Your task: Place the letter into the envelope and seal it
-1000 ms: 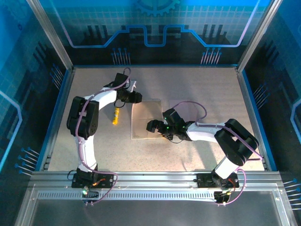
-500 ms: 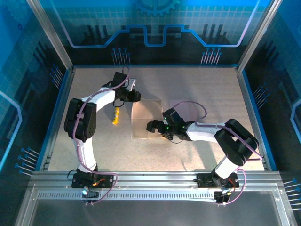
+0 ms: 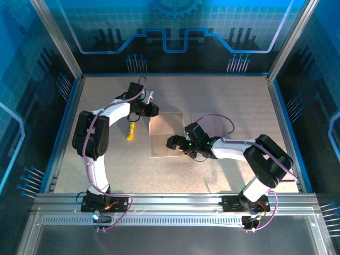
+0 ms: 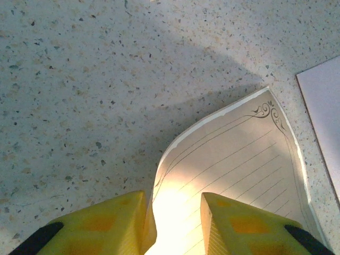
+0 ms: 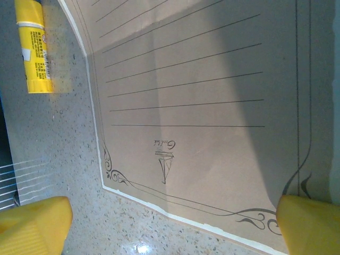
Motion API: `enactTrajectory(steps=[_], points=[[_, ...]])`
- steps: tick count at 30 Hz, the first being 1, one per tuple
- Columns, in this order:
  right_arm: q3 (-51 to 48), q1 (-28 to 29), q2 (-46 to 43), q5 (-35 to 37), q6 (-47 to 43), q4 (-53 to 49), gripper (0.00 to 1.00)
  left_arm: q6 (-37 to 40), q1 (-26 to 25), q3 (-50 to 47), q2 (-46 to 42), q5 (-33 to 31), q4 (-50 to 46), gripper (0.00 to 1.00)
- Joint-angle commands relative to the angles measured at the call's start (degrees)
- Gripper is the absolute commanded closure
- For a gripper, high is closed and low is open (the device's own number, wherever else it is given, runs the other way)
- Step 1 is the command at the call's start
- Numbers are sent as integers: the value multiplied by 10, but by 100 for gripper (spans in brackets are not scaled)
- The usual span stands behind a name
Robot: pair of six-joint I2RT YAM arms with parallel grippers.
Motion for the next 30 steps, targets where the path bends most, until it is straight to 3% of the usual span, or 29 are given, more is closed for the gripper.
enactTrajectory(steps=[1,2,9,18,22,30], points=[[-11,-9,-10,14,-5,-21,0,0,-2,12,10,6,-26,67],[-11,-8,-10,14,-6,-21,0,-1,-2,15,13,3,-28,67],[-9,-9,-12,14,-8,-22,0,-3,-2,34,29,-6,-54,94],[-5,-12,-18,16,-14,-32,0,7,-2,25,10,-29,-52,95],[3,-14,-28,16,-21,-45,0,10,-2,19,-11,-39,-51,100],[69,-23,-75,42,-44,-175,0,3,1,8,-61,-43,-40,100]])
